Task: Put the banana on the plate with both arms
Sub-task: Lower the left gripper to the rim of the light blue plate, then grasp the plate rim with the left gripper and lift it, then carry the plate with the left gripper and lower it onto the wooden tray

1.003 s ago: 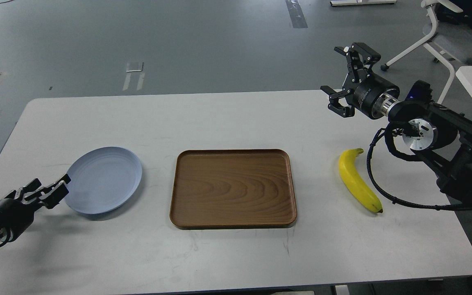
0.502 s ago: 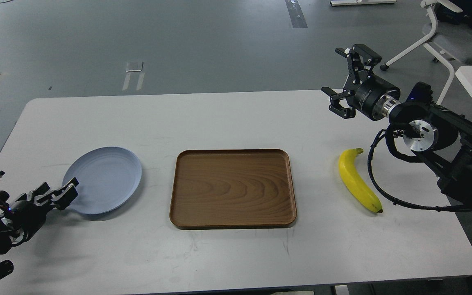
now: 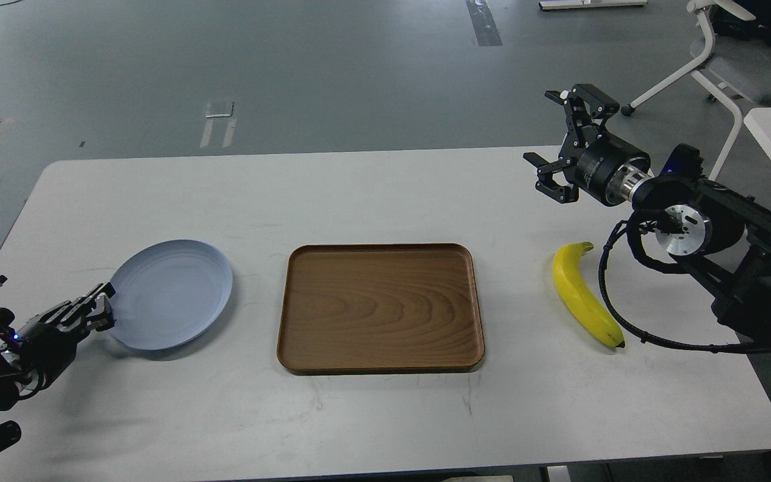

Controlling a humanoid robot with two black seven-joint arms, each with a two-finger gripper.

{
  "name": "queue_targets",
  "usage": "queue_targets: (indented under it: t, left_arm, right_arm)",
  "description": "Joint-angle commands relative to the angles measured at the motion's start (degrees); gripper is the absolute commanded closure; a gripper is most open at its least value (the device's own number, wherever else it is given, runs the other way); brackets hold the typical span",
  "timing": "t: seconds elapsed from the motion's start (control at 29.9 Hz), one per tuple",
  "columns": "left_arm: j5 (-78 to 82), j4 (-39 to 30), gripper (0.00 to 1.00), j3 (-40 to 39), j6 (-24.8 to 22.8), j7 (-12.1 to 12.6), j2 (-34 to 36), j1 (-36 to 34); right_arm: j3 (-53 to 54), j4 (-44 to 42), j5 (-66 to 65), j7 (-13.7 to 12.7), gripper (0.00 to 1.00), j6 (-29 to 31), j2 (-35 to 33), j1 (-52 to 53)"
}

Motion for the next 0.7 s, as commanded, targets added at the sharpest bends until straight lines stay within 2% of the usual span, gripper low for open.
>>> queue_targets:
  t: [0.0, 0.2, 0.3, 0.43, 0.6, 0.67]
  left_arm:
    - [-0.3, -0.6, 1.0, 0.0, -0.3, -1.1, 0.7, -2.3]
    - [-0.6, -7.9, 1.0, 0.0, -0.6, -1.1, 4.9, -2.8]
    - [-0.2, -8.9, 1.0, -0.1, -0.8, -1.1, 5.7, -3.2]
    - [0.9, -11.3, 1.0, 0.0, -0.7, -1.1, 5.9, -7.1]
    - [14.6, -13.2, 1.0, 0.0, -0.6, -1.1, 4.1, -11.5]
    - [22.5, -13.5, 1.0, 0.0, -0.7, -1.1, -0.2, -13.6]
  right_arm:
    - [0.1, 0.0, 0.0, 0.6, 0.0, 0.0, -0.1, 0.0]
    - [0.2, 0.0, 0.0, 0.6, 0.0, -0.1, -0.4, 0.0]
    - [0.4, 0.0, 0.0, 0.6, 0.0, -0.1, -0.4, 0.0]
    - [0.4, 0.0, 0.0, 0.6, 0.0, -0.1, -0.5, 0.1]
    - [0.5, 0.1, 0.0, 0.6, 0.0, -0.1, -1.3, 0.1]
    - [0.7, 0.3, 0.0, 0.6, 0.0, -0.1, -2.3, 0.1]
